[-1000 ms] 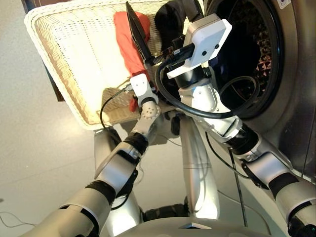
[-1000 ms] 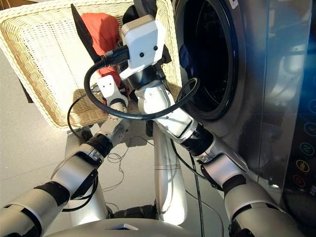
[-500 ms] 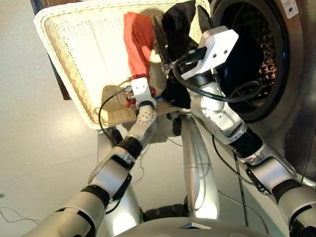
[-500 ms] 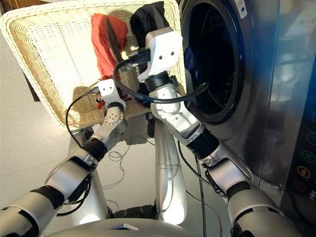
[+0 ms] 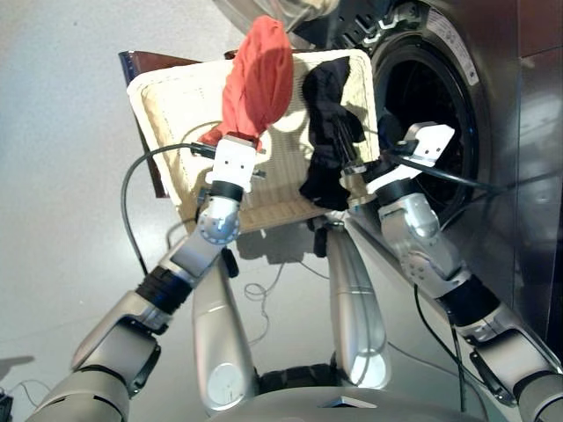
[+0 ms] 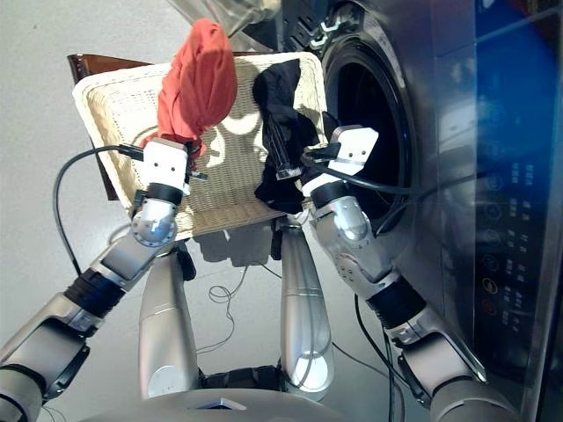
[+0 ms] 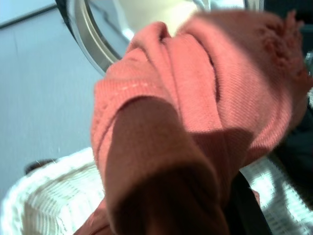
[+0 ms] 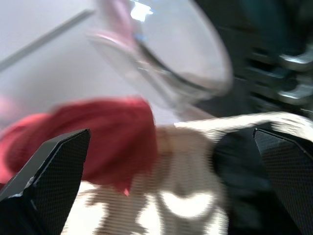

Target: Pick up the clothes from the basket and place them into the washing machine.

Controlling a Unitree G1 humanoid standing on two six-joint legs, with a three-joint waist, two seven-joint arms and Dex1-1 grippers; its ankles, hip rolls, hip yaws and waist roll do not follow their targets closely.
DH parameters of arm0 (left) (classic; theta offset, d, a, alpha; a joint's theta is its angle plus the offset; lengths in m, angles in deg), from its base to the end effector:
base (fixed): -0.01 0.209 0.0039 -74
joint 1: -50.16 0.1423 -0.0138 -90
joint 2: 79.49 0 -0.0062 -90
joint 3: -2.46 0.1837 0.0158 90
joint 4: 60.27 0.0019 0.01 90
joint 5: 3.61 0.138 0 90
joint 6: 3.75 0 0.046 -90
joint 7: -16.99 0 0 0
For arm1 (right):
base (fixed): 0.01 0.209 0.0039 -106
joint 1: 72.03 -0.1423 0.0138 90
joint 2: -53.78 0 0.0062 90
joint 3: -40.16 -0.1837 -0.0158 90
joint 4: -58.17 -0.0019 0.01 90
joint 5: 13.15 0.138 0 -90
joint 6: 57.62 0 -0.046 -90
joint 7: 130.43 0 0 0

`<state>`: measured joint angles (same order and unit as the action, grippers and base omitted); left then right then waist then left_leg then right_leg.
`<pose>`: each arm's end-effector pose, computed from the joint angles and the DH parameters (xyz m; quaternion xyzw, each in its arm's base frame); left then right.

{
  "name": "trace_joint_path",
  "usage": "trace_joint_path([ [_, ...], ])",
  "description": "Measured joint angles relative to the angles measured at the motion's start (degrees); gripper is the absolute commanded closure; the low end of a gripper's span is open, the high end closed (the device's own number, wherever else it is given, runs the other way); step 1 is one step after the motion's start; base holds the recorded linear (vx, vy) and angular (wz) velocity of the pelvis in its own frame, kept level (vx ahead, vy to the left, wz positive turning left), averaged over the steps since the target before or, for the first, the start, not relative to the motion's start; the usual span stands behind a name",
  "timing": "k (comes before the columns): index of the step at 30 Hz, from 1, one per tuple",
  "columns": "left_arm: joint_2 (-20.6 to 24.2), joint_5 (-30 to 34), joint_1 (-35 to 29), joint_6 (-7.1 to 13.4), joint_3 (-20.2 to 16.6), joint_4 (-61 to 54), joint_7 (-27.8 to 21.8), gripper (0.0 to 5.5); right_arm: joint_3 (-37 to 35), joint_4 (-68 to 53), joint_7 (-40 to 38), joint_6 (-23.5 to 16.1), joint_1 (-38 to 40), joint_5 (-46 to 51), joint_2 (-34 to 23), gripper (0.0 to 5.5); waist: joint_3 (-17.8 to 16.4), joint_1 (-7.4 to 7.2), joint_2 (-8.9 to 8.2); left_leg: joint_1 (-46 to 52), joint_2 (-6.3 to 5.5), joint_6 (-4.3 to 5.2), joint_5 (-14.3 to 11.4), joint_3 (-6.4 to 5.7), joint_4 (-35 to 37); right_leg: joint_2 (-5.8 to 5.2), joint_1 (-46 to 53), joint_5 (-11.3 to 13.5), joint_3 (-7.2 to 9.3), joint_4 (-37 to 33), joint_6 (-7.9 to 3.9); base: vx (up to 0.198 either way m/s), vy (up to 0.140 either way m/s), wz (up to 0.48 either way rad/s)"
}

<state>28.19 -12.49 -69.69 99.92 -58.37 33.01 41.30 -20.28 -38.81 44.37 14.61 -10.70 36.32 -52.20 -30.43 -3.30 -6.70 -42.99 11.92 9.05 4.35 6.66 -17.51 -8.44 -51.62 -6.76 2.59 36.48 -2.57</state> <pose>0.2674 0.1430 0.1379 0.1851 -0.2901 -0.0657 0.9366 0.2513 -0.1291 0.1592 0.1540 -0.2342 0.2678 0.9218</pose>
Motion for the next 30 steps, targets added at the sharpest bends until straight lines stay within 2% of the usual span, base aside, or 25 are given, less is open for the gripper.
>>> trace_joint_path([
  [2,1.41,0.69,-0.39,0.99,0.29,-2.28,-1.10,5.50,1.40,-2.08,2.35,0.35,-1.07,3.14,-1.11,0.00,0.00,0.09,0.00,0.18,-0.49,-0.20,0.14,-0.09,-0.11,-0.44,0.18,-0.04,-0.06,0.31,-0.20,0.000,0.000,0.000],
  [4,3.66,2.03,-1.20,1.55,2.09,-4.17,-1.71,5.50,2.98,-3.82,4.18,0.63,-2.05,5.75,-1.74,0.00,0.00,0.06,0.00,0.16,-0.74,-0.27,0.16,-0.15,-0.37,-0.72,0.22,-0.14,-0.14,0.29,-0.39,0.000,0.000,0.000],
  [5,4.66,2.52,-1.40,1.96,2.66,-5.33,-2.19,5.50,3.80,-4.72,4.76,1.13,-2.76,6.90,-1.94,0.00,0.00,-0.01,0.00,-0.02,-0.77,-0.32,0.18,-0.16,-0.41,-0.73,0.14,-0.21,-0.18,0.12,-0.82,0.000,0.000,0.000],
  [7,5.37,3.52,-1.94,2.36,4.05,-6.49,-2.55,5.50,5.44,-5.18,5.80,1.33,-4.16,8.49,-2.55,0.00,0.00,0.11,0.00,-0.29,-0.74,-0.49,0.31,-0.18,-0.49,-0.69,0.10,0.23,-0.18,-0.34,-0.92,0.000,0.000,0.000],
  [10,5.77,5.12,-3.55,2.41,6.65,-6.74,-3.04,5.50,8.28,-5.21,6.54,1.59,-7.23,10.51,-3.32,0.00,-0.01,0.16,0.00,-0.94,-0.80,-0.65,0.40,-0.22,-0.65,-0.73,-0.16,0.66,-0.18,-0.80,-1.05,0.000,0.000,0.000],
  [14,6.23,6.33,-4.16,2.43,8.01,-6.75,-3.47,5.50,9.72,-5.22,6.71,2.44,-10.42,10.55,-3.50,0.00,-0.01,0.17,0.01,-1.28,-0.80,-0.70,0.43,-0.31,-0.64,-0.73,-0.22,1.02,-0.05,-1.22,-0.82,0.000,0.000,0.000],
  [18,8.80,9.19,-6.24,2.44,8.94,-6.75,-3.26,5.50,12.70,-5.22,6.70,2.55,-15.70,11.70,-4.04,0.00,-0.01,0.40,0.01,-1.45,-0.83,-0.77,0.43,-0.26,-0.62,-0.74,-0.15,1.45,-0.03,-1.49,-0.83,0.000,0.000,0.000],
  [25,12.63,12.48,-8.06,2.41,11.73,-6.76,-2.82,5.50,15.30,-4.65,6.70,2.54,-19.44,13.83,-4.49,0.00,-0.01,0.59,0.01,-1.46,-0.91,-0.82,0.44,-0.23,-0.73,-0.88,-0.14,1.53,-0.07,-1.43,-0.86,0.000,0.000,0.000],
  [30,12.90,14.80,-10.47,2.39,15.62,-6.75,-2.56,5.50,16.64,-2.74,6.67,2.47,-23.72,13.88,-4.49,0.00,-0.01,0.64,0.02,-1.45,-0.89,-0.83,0.45,-0.23,-0.93,-0.86,-0.19,1.55,-0.12,-1.45,-0.84,0.000,0.000,0.000],
])
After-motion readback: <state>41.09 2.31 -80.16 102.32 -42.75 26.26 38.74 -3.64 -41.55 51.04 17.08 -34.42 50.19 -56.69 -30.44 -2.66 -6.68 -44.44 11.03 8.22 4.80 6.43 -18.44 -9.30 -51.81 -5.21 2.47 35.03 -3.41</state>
